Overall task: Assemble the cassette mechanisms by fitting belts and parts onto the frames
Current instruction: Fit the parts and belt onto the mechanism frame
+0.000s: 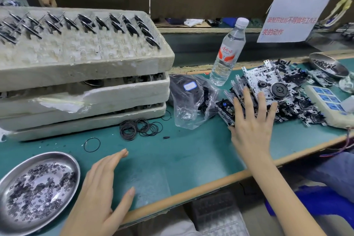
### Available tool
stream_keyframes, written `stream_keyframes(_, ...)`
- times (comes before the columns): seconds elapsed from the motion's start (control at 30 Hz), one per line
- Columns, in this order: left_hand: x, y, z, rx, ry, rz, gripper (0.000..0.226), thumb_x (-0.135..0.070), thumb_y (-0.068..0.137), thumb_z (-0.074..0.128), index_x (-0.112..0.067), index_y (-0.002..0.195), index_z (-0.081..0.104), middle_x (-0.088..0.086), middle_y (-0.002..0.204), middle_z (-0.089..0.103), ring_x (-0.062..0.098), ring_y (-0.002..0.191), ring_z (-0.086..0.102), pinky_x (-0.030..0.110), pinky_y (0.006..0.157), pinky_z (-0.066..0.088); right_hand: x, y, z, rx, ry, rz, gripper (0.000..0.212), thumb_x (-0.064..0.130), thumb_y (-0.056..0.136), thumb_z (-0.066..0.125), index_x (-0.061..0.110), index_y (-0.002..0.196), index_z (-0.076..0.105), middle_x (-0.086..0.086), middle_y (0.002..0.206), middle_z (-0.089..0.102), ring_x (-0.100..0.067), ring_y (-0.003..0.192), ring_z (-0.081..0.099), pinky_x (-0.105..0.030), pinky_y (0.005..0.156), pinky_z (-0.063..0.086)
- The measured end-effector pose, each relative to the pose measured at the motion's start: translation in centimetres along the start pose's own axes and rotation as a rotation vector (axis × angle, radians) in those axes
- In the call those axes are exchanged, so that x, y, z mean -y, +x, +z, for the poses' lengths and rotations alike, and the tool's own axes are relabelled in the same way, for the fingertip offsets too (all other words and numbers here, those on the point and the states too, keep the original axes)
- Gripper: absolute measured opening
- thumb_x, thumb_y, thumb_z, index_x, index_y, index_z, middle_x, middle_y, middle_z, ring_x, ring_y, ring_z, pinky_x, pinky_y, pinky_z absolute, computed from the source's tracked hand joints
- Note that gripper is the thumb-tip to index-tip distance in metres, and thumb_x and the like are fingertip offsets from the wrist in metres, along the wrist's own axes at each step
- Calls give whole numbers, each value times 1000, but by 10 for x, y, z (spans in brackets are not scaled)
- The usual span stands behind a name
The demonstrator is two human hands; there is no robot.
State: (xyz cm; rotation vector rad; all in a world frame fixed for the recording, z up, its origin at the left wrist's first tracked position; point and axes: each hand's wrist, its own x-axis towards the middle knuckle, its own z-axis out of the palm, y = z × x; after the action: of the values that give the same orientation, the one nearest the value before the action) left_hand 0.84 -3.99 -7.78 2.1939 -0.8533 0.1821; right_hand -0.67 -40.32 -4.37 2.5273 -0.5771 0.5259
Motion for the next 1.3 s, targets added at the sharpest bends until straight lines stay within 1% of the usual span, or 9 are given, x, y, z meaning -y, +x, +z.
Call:
stream_keyframes(0.17, 2, 0, 2, -8, -5, 0, 67, -48, 88, 51, -20, 147, 38, -17, 143, 46, 8, 128, 43, 33, 94, 39, -9, 11, 6, 30, 5, 29, 84, 21, 69, 84, 10, 143, 46, -14, 161, 21, -44, 146, 15, -65, 114, 12)
stream_keyframes(0.27, 1, 1, 2, 2, 18, -2, 69, -63, 96, 38, -16, 146, 40, -12, 139, 50, 11, 126, 44, 32, 94, 39, -10, 19, 8, 54, 5, 28, 83, 22, 71, 82, 10, 144, 44, -14, 161, 20, -43, 146, 13, -65, 114, 12)
stream_keyframes(0.43, 0, 1, 2, 2, 26, -12, 70, -65, 97, 34, -16, 147, 40, -12, 140, 49, 11, 127, 44, 32, 95, 39, -8, 24, 11, 58, 13, 29, 87, 25, 69, 84, 11, 145, 43, -13, 161, 20, -42, 146, 13, -65, 115, 11)
stream_keyframes(0.63, -1, 1, 3, 15, 58, -1, 69, -62, 98, 33, -12, 145, 42, -5, 137, 52, 18, 125, 47, 29, 106, 32, -9, 27, 13, 44, 36, 22, 89, 27, 68, 85, 9, 144, 42, -13, 161, 21, -42, 146, 14, -64, 115, 10)
stream_keyframes(0.87, -1, 1, 2, 24, 80, 0, 70, -63, 98, 33, -10, 143, 46, 0, 135, 54, 19, 123, 47, 36, 102, 34, -15, 36, 6, 81, -7, -53, 97, 36, 70, 83, 10, 149, 34, -12, 162, 17, -43, 146, 12, -64, 115, 8)
stream_keyframes(0.97, -1, 1, 3, 25, 93, 0, 65, -53, 92, 47, -11, 142, 46, 1, 133, 55, 22, 122, 49, 37, 102, 34, -16, 35, 3, 71, 2, -94, 95, 42, 71, 81, 13, 149, 36, -13, 162, 14, -43, 146, 11, -65, 115, 7)
stream_keyframes(1.03, 0, 0, 3, 31, 102, 3, 65, -45, 87, 50, -12, 142, 46, 2, 133, 56, 23, 122, 50, 37, 103, 34, -15, 32, 2, 54, 16, -105, 90, 41, 73, 79, 14, 148, 38, -14, 162, 15, -44, 146, 13, -66, 115, 7)
stream_keyframes(1.2, 0, -1, 2, 47, 101, -12, 64, -44, 87, 51, -11, 142, 48, 1, 134, 55, 21, 124, 48, 37, 103, 33, -13, 27, -2, 22, 58, -120, 84, 35, 75, 79, 13, 147, 41, -17, 161, 18, -47, 144, 16, -67, 114, 9)
stream_keyframes(1.3, 0, -2, 2, 50, 105, -9, 64, -43, 87, 51, -12, 142, 48, -1, 134, 54, 16, 125, 45, 30, 106, 30, -14, 26, -4, 0, 104, -120, 80, 31, 76, 78, 12, 145, 44, -17, 161, 20, -48, 144, 16, -66, 114, 10)
